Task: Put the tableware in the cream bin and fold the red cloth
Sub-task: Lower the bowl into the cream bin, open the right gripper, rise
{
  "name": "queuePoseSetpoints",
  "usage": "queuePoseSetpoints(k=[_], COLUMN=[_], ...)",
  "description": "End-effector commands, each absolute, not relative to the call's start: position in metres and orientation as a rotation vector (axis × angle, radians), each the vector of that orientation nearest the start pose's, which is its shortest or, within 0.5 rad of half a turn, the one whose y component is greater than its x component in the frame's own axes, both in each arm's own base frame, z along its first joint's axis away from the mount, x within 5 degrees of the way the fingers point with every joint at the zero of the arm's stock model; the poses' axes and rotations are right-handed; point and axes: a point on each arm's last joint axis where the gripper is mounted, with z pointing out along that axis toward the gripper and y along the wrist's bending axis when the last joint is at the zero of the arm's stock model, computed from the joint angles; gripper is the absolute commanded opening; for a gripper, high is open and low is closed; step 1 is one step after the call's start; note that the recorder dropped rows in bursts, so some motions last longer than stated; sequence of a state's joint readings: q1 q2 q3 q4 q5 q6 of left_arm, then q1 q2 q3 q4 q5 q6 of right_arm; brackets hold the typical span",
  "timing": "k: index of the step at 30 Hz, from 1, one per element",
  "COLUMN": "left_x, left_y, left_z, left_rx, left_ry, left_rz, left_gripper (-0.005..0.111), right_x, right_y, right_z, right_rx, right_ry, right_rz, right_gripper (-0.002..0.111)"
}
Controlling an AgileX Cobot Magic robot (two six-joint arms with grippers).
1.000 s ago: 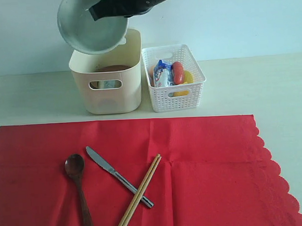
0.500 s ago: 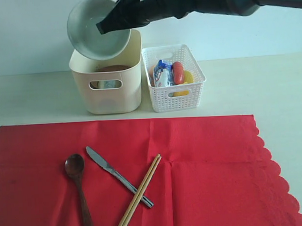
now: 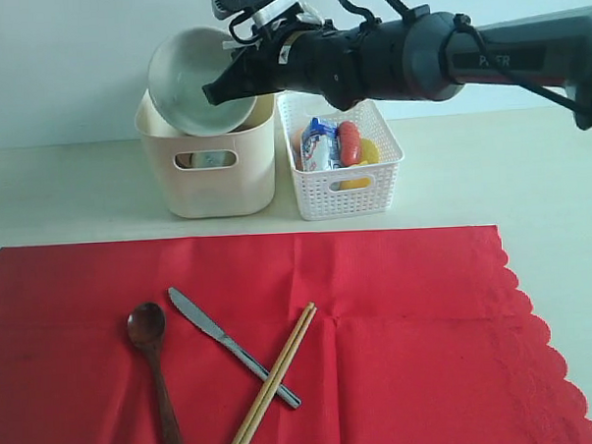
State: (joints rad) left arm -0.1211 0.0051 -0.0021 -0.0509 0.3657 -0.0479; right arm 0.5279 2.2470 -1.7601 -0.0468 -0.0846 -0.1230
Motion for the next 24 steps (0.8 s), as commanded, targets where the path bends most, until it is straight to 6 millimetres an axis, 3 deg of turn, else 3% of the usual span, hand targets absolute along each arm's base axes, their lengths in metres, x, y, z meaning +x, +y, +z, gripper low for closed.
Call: queuePoseSetpoints(k=[1,6,13,24], left_x=[0.053,0.053,0.053,0.053], left_y=[-0.008,-0.008,-0.008,-0.008], left_z=[0.181,0.181,0.181,0.181], left_rx=[0.026,0.026,0.026,0.026], left_ry=[1.843,1.843,1.843,1.843], left_rz=[-0.172,-0.172,-0.172,-0.172], left_gripper=[0.000,0.000,0.000,0.000], right_x=[0.465,0.467,0.467,0.467], right_y=[0.268,0.265,0.263,0.263], right_z=[0.212,0.230,0.226,0.194], right_rx=[-0.661,-0.567,-0.626,-0.755], right_ry=[1.707,1.625,1.628,1.772], right_rz=[0.227,0.268,0.214,0.148], right_gripper=[0.000,0.000,0.000,0.000])
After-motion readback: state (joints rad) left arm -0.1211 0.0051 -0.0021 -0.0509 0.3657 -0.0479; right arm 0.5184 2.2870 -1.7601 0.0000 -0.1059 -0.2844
